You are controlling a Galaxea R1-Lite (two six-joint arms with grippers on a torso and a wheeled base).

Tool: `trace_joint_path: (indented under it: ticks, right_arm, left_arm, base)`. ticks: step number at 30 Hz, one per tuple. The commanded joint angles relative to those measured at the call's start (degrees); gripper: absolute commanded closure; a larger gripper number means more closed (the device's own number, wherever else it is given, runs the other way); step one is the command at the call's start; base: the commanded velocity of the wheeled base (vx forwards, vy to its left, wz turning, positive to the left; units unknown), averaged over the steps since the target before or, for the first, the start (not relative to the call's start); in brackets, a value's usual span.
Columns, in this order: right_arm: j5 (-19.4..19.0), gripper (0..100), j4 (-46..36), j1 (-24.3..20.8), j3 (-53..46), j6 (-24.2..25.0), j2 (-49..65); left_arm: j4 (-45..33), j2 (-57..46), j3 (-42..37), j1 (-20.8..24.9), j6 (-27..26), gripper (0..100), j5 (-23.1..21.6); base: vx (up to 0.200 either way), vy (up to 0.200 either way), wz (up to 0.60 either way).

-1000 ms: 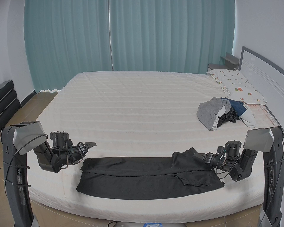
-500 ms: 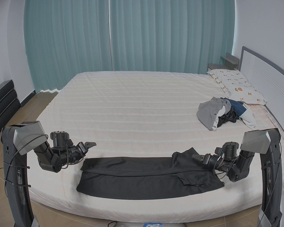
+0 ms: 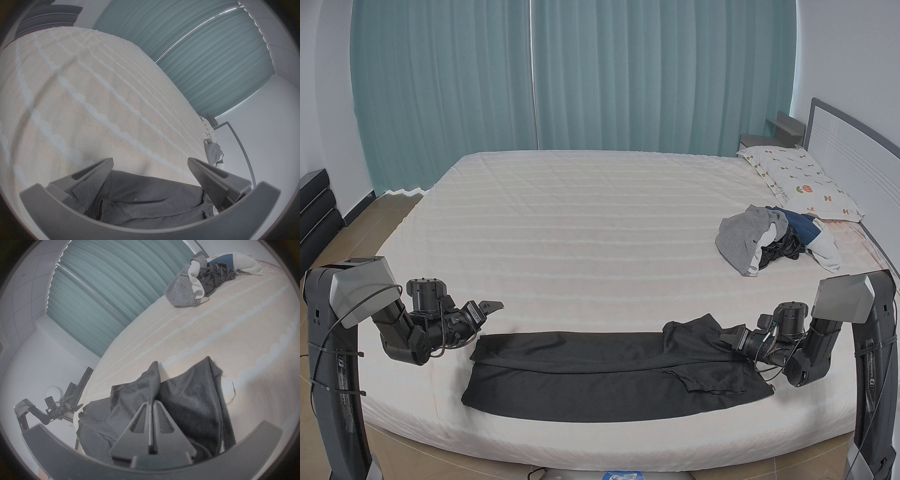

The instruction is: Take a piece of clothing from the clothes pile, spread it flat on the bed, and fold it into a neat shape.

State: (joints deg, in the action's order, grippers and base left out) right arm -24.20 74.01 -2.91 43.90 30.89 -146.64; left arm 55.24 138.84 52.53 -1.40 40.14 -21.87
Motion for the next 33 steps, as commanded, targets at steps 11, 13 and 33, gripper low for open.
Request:
trace_joint_path:
  ticks: [11,13,33]
  right_arm:
    - [-5.86,100,2.81,2.91,-8.13,1.72,5.31]
    - [-5.95,100,2.81,3.00,-9.01,1.72,5.84]
    - [-9.73,100,1.93,4.58,-14.98,-3.56,6.63]
  left_arm:
    - [-0.04,0.12,-0.06,-0.27,0.02,0,-0.01]
    - [-0.04,0.12,-0.06,-0.44,0.02,0,-0.01]
    - [-0.04,0.03,-0.06,-0.53,-0.07,0,-0.10]
  base:
    - [0.000,0.000,0.00]
    - [0.000,0.000,0.00]
    - [0.000,0.000,0.00]
